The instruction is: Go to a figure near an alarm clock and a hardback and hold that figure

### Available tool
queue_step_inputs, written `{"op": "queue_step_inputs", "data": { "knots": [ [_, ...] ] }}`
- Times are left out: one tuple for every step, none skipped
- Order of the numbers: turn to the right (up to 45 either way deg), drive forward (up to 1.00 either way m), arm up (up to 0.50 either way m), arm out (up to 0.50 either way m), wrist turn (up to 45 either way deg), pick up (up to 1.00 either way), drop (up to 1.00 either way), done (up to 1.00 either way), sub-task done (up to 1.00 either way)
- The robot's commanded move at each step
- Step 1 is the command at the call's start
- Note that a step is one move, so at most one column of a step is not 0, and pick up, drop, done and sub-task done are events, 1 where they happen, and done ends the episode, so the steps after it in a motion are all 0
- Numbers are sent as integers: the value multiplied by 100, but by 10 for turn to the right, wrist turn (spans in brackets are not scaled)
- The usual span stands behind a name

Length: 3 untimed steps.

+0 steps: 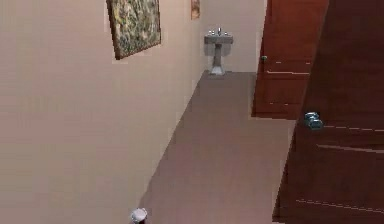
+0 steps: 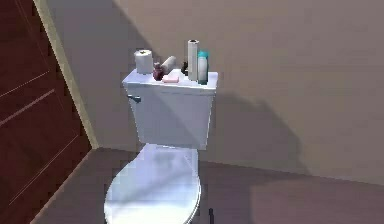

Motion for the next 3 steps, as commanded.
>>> {"op": "queue_step_inputs", "data": {
  "knots": [
    [90,0,0,0,0,0,0,0,0],
    [0,50,0,0,0,0,0,0,0],
    [60,0,0,0,0,0,0,0,0]
  ]
}}
